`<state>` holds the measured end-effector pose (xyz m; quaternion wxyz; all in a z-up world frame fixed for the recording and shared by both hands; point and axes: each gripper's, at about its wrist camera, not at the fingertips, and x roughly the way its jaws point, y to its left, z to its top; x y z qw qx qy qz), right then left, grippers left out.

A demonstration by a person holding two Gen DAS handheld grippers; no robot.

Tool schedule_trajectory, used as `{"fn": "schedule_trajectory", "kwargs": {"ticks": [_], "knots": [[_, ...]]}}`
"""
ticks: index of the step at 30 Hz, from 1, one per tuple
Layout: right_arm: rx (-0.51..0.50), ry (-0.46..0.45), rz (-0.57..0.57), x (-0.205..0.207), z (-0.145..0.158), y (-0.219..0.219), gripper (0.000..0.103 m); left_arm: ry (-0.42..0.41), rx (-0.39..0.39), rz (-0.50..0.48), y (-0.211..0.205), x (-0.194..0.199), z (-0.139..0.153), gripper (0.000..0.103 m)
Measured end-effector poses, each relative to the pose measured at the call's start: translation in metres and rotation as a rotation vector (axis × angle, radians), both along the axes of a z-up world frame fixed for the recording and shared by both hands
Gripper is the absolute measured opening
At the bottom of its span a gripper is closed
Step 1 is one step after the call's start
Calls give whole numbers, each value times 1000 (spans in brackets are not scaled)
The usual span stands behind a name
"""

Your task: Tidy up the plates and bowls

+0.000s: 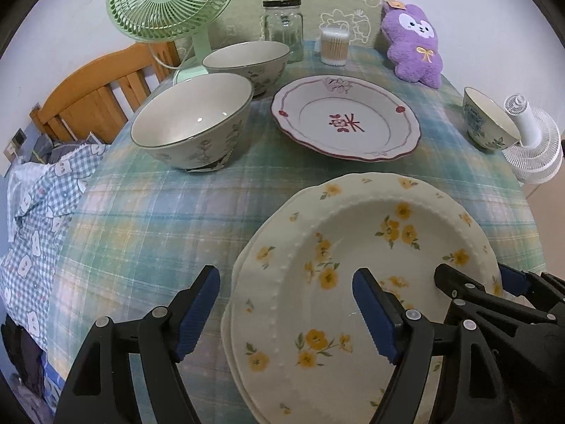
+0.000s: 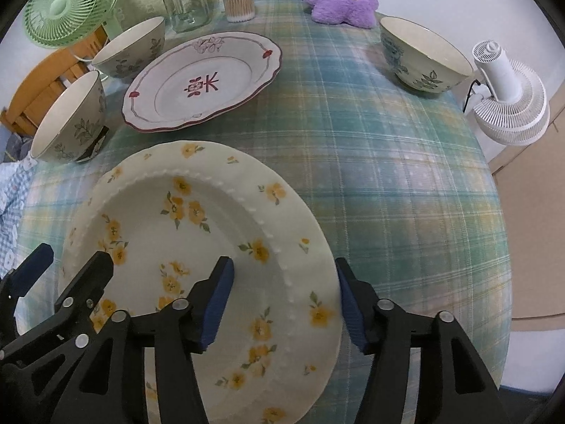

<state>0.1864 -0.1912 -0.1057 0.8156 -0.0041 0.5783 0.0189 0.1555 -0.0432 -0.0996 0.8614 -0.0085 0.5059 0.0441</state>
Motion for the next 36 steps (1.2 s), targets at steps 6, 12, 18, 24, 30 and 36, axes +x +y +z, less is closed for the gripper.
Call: {"fn": "schedule_trajectory", "kwargs": {"ticks": [6, 12, 18, 24, 30, 36], "knots": [[17, -14, -11, 1, 13, -2, 67, -7, -35, -42, 4, 0, 7, 82], [15, -105, -43, -3, 50, 0, 77, -39, -72, -72, 18, 4, 24, 89], [16, -179, -89, -3, 81, 2, 77, -86, -94, -120, 23, 10, 46, 91], [34, -242, -74, 5, 108, 4, 77, -111, -114, -118, 20, 21, 64, 91], [64, -279, -43, 25, 117, -2, 78, -149, -101, -81, 10, 39, 74, 91], [83, -283, 10, 64, 113, -8, 78, -155, -80, 16, -1, 65, 71, 89]]}}
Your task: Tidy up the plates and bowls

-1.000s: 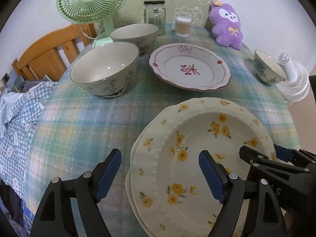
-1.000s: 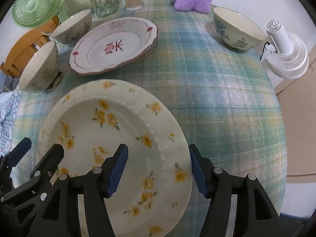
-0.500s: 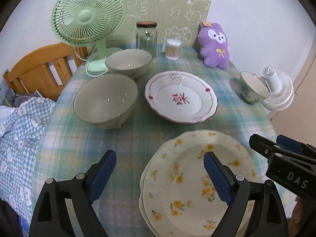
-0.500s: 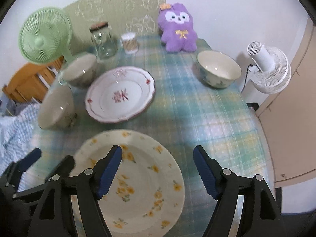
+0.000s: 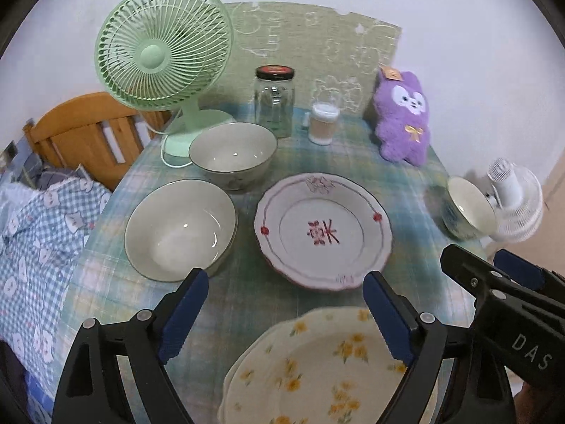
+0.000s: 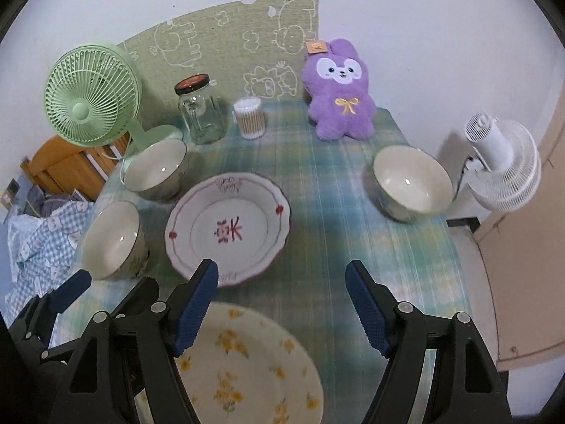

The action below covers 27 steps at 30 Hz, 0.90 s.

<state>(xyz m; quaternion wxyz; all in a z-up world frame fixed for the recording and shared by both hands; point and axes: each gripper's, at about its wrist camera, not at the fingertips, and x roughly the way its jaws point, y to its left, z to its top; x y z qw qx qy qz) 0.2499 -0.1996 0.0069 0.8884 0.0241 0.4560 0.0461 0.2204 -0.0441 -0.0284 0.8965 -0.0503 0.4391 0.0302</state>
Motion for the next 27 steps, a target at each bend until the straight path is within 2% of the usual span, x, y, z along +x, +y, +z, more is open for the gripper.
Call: {"fn": "schedule_trajectory", "kwargs": {"ticks": [12, 16, 21, 25, 27], "knots": [[15, 38, 113, 74, -39, -6, 78, 48, 28, 182, -19, 53, -34, 79], [27, 62, 128, 92, -51, -4, 77, 61, 21, 204, -19, 65, -44, 75], [40, 86, 154, 111, -68, 2, 77, 102, 56, 225, -20, 81, -61, 71], [38, 122, 168, 123, -84, 9, 69, 137, 50, 246, -17, 89, -75, 67], [45, 135, 171, 127, -91, 11, 69, 143, 58, 252, -17, 91, -81, 65]]}}
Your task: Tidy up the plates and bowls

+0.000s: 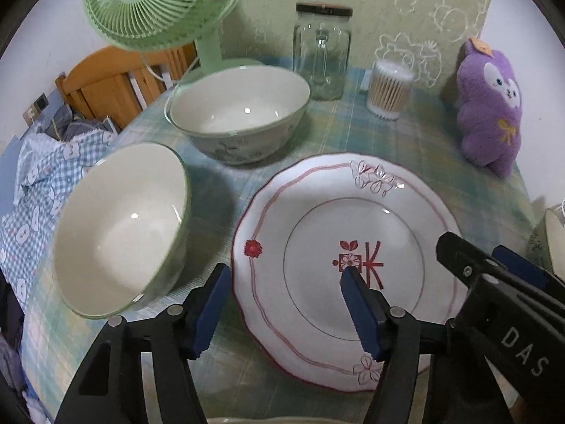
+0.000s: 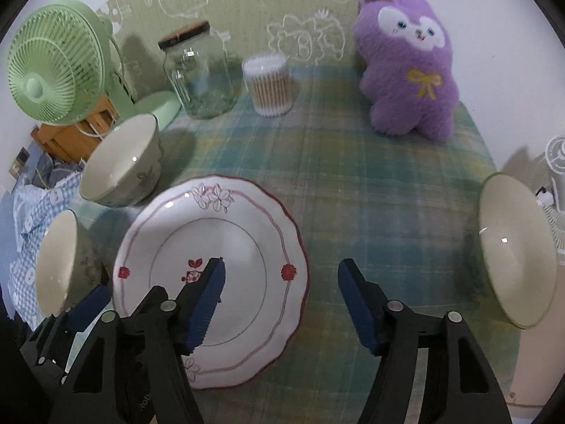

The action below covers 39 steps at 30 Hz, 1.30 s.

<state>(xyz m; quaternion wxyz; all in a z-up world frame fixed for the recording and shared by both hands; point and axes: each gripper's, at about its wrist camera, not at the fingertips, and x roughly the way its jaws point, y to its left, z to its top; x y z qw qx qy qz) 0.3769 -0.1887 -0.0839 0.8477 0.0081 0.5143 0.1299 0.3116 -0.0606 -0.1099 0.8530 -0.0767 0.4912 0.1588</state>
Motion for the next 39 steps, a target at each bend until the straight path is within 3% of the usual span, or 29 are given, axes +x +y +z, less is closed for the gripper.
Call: {"fn": "schedule_trajectory", "kwargs": {"ticks": [5, 11, 13, 17, 27, 32, 39], "knots": [[-4, 31, 3, 8, -17, 4, 67, 39, 14, 4, 4, 8, -7, 63], [-7, 74, 10, 17, -34, 8, 52, 78, -2, 15, 7, 12, -11, 58], [6, 91, 7, 21, -37, 9, 43, 78, -1, 16, 6, 12, -10, 58], [-27, 84, -18, 21, -36, 5, 37, 84, 10, -1, 3, 13, -9, 58], [-49, 110, -75, 23, -35, -20, 36, 101, -5, -111, -20, 17, -11, 56], [-38, 102, -86, 23, -36, -22, 36, 61, -8, -98, -14, 23, -12, 46], [-28, 85, -84, 29, -38, -19, 43, 33, -1, -130, -8, 36, -14, 45]]}}
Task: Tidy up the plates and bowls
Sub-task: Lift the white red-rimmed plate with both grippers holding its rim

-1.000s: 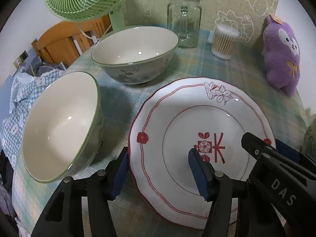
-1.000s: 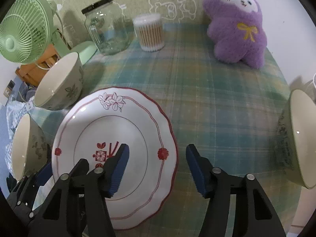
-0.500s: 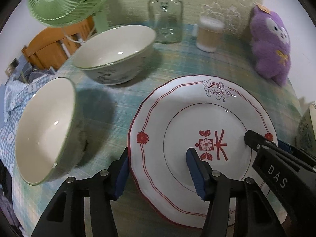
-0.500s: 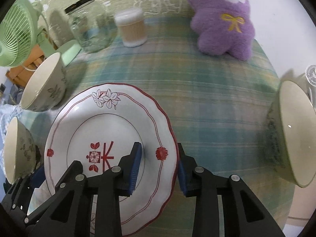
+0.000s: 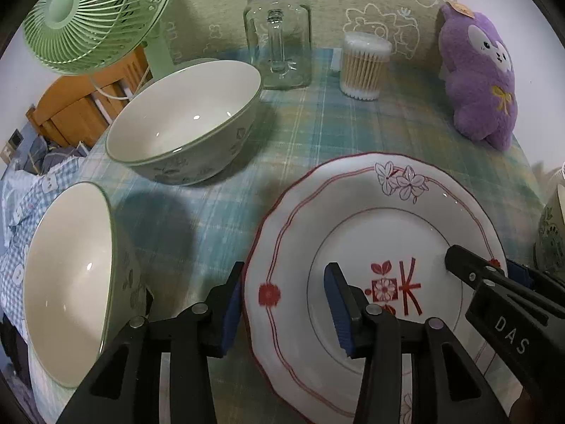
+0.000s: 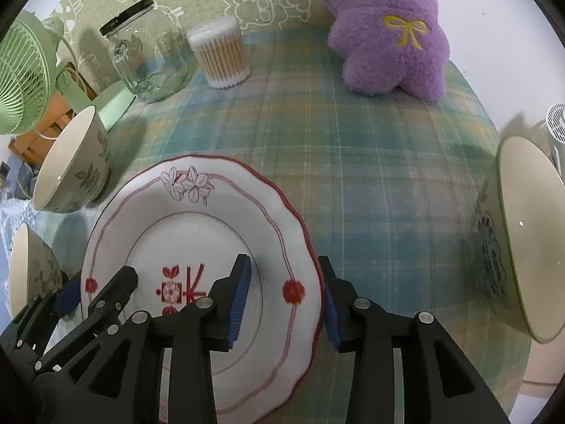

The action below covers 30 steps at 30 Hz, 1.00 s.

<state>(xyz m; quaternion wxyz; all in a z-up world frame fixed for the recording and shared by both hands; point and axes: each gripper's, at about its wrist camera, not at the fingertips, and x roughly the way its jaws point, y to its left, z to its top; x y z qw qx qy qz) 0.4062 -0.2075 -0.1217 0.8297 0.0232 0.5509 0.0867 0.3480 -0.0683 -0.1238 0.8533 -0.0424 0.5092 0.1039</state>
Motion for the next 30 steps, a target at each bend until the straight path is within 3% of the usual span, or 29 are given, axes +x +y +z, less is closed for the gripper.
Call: {"fn": "schedule_trajectory", "kwargs": {"ticks": [4, 12, 30], "knots": [[-16, 3, -2, 1, 1, 2, 43, -13, 35, -8, -4, 0, 0, 45], [-41, -8, -24, -5, 10, 1, 43, -16, 17, -24, -6, -7, 8, 44], [-80, -95, -112, -63, 73, -7, 43, -96, -33, -102, -7, -40, 59, 44]]}}
